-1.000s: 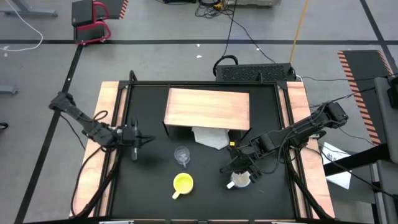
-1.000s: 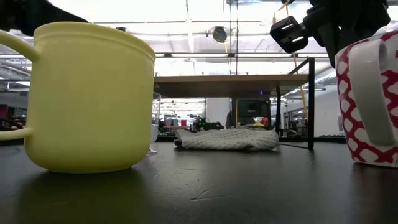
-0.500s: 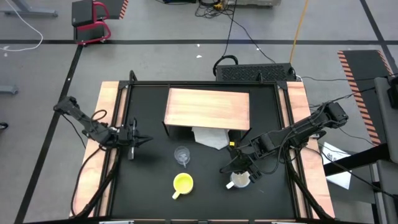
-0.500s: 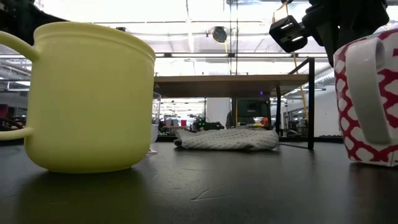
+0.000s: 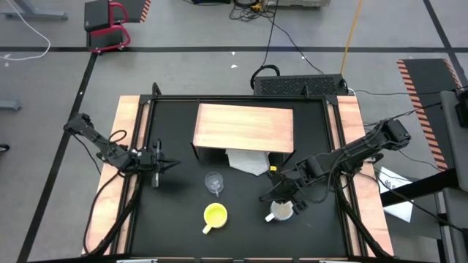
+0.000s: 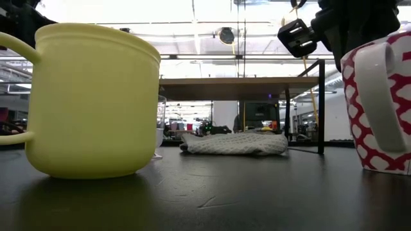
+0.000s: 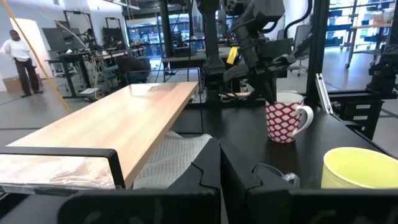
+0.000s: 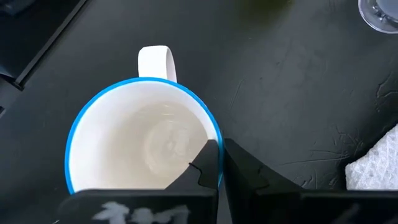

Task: Stack small to large cups/mugs on shelf
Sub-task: Put the red mug on the shelf

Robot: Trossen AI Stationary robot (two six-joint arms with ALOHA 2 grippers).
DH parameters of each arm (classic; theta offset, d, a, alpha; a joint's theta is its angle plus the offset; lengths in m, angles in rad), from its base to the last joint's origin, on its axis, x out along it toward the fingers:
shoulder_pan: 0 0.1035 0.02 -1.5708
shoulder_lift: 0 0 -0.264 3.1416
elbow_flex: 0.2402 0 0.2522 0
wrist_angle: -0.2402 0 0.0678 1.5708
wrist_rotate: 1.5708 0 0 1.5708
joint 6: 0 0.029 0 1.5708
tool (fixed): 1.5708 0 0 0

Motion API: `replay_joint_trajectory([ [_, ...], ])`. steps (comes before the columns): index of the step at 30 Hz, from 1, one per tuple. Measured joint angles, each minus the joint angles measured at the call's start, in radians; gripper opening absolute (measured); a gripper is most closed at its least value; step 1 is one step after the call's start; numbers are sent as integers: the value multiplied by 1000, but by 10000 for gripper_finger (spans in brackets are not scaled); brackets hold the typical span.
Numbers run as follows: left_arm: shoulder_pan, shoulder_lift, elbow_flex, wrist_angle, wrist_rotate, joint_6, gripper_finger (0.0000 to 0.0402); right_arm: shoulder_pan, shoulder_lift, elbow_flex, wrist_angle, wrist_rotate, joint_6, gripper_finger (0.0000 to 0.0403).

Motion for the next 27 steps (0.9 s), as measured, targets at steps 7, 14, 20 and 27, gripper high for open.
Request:
replay_joint_trajectory([
  [7, 0, 2, 0, 0, 12, 0, 0, -18, 7, 90, -143, -1, 25, 0],
  [14, 0, 2, 0, -19, 19, -7, 0, -42, 7, 145, -166, 1, 8, 0],
  [20, 0, 2, 0, -46, 21, -28, 0, -56, 6, 147, -165, -15, -6, 0],
  [27, 0, 2, 0, -46, 20, -24, 0, -80, 6, 193, -168, -30, -21, 0],
])
